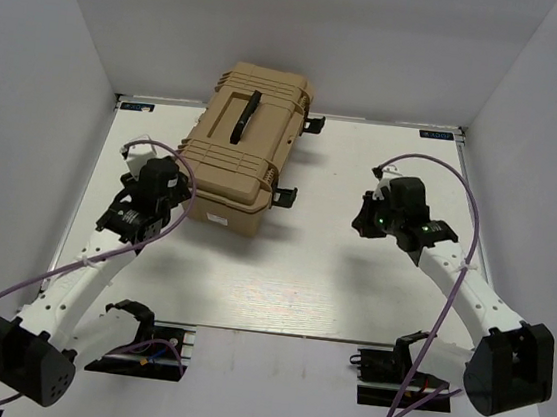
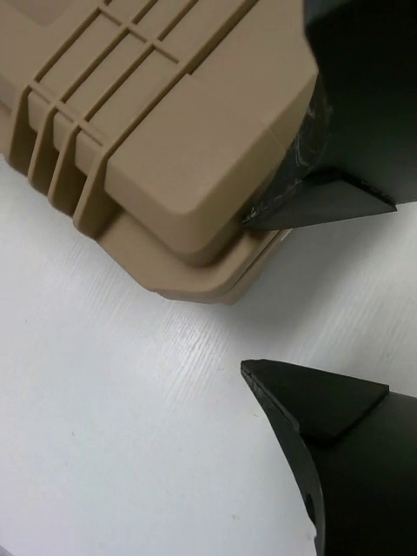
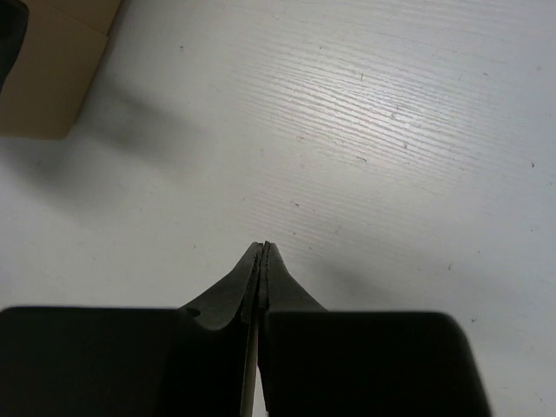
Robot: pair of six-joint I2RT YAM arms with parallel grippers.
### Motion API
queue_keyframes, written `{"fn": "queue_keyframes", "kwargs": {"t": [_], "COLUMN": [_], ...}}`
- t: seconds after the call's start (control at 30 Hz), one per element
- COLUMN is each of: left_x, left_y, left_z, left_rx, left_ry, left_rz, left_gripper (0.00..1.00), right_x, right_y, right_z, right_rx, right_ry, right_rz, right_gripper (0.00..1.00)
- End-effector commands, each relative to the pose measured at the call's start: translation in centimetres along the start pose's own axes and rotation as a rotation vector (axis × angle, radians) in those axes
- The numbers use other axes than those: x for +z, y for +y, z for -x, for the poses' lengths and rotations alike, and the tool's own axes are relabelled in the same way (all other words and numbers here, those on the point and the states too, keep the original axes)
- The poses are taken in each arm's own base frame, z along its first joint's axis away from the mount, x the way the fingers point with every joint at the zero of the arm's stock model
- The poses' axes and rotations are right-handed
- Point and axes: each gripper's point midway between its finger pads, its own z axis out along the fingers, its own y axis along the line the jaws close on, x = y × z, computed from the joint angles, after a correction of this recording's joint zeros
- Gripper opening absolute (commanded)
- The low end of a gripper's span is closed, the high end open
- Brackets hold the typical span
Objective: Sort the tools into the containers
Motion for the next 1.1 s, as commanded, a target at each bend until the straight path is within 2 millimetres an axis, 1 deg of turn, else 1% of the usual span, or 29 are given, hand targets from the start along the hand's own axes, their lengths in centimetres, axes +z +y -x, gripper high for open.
{"fn": "queue_keyframes", "kwargs": {"t": [0.0, 0.03, 0.07, 0.1, 0.13, 0.17, 0.2, 0.27, 0.3, 0.37, 0.4, 0.43, 0.5, 0.53, 0.57, 0.6, 0.63, 0.67, 0.7, 0.73, 0.77, 0.83, 0.87, 0.9, 0.93, 0.97, 1.03, 1.07], "left_x": [0.0, -0.7, -1.7, -3.6, -5.1, -6.0, -7.9, -9.4, -9.6, -9.8, -9.5, -8.9, -6.8, -6.0, -4.8, -4.2, -2.4, -1.7, -1.3, -0.5, -0.2, 0.5, 1.2, 1.8, 2.0, 2.6, 3.5, 4.0], "left_y": [-2.3, -3.4, -4.7, -5.2, -6.2, -6.4, -6.6, -6.5, -5.9, -4.7, -4.2, -2.8, -2.2, -1.6, -1.4, -2.0, -2.1, -2.1, -2.3, -2.4, -2.0, -1.7, -1.4, -0.8, -0.5, 0.3, 1.2, 1.0], "left_z": [-0.6, -1.6, -0.4, 1.1, 1.5, 2.2, 4.4, 6.2, 7.4, 8.7, 9.0, 9.4, 8.9, 9.3, 8.6, 8.8, 8.0, 7.9, 8.4, 8.4, 9.2, 9.7, 10.2, 9.9, 10.2, 10.4, 9.7, 9.6], "left_rx": [-0.038, -0.028, -0.045, -0.057, -0.066, -0.064, -0.086, -0.098, -0.113, -0.136, -0.141, -0.156, -0.154, -0.155, -0.145, -0.137, -0.109, -0.118, -0.123, -0.124, -0.141, -0.146, -0.151, -0.147, -0.152, -0.160, -0.161, -0.165], "left_ry": [0.018, 0.049, 0.000, -0.057, -0.063, -0.089, -0.140, -0.188, -0.219, -0.262, -0.271, -0.300, -0.274, -0.288, -0.259, -0.248, -0.212, -0.200, -0.205, -0.204, -0.221, -0.222, -0.218, -0.206, -0.209, -0.204, -0.177, -0.161], "left_rz": [-0.137, -0.236, -0.330, -0.414, -0.500, -0.536, -0.578, -0.593, -0.553, -0.493, -0.454, -0.372, -0.267, -0.203, -0.162, -0.154, -0.107, -0.088, -0.081, -0.069, -0.054, -0.030, -0.007, 0.016, 0.030, 0.050, 0.065, 0.046], "left_gripper": [0.71, 0.68, 0.65, 0.59, 0.46, 0.37, 0.19, 0.01, 0.00, 0.00, 0.00, 0.00, 0.02, 0.02, 0.02, 0.02, 0.02, 0.02, 0.02, 0.02, 0.02, 0.02, 0.02, 0.02, 0.02, 0.02, 0.03, 0.03], "right_x": [-0.6, -0.6, -0.6, -0.5, -0.4, -0.4, -0.3, -0.1, -0.2, -0.1, 0.0, -0.2, -0.2, -0.2, -0.2, -0.3, -0.2, -0.2, -0.4, -0.3, -0.5, -0.5, -0.6, -0.6, -0.6, -0.6, -0.7, -0.8], "right_y": [0.0, -0.1, -0.1, -0.3, -0.2, -0.3, -0.3, -0.2, -0.2, -0.1, -0.2, -0.2, -0.4, -0.3, -0.3, -0.4, -0.3, -0.4, -0.5, -0.4, -0.4, -0.6, -0.6, -0.7, -0.7, -0.7, -0.5, -0.6], "right_z": [0.2, -0.1, -0.1, -0.2, -0.7, -0.6, -0.7, -0.6, -0.5, -0.5, -0.5, -0.4, -0.3, -0.5, -0.4, -0.3, -0.5, -0.5, -0.5, -0.6, -0.6, -0.7, -0.6, -0.8, -0.6, -0.7, -0.7, -0.7], "right_rx": [-0.005, -0.003, 0.000, 0.011, 0.011, 0.016, 0.026, 0.027, 0.036, 0.039, 0.041, 0.039, 0.042, 0.044, 0.045, 0.045, 0.047, 0.054, 0.055, 0.052, 0.056, 0.060, 0.059, 0.068, 0.069, 0.075, 0.074, 0.079], "right_ry": [-0.035, -0.026, -0.028, -0.024, -0.013, -0.015, -0.010, -0.008, -0.008, -0.004, -0.002, -0.008, -0.008, -0.004, -0.008, -0.008, -0.003, -0.004, -0.005, -0.004, -0.007, -0.010, -0.014, -0.011, -0.014, -0.011, -0.014, -0.015], "right_rz": [0.028, 0.032, 0.035, 0.032, 0.042, 0.040, 0.047, 0.050, 0.055, 0.060, 0.059, 0.059, 0.056, 0.061, 0.059, 0.060, 0.065, 0.064, 0.060, 0.065, 0.067, 0.066, 0.069, 0.070, 0.073, 0.073, 0.082, 0.082], "right_gripper": [0.00, 0.00, 0.00, 0.00, 0.00, 0.00, 0.00, 0.00, 0.00, 0.00, 0.00, 0.00, 0.00, 0.00, 0.00, 0.00, 0.00, 0.00, 0.00, 0.00, 0.00, 0.00, 0.00, 0.00, 0.00, 0.00, 0.00, 0.00]}}
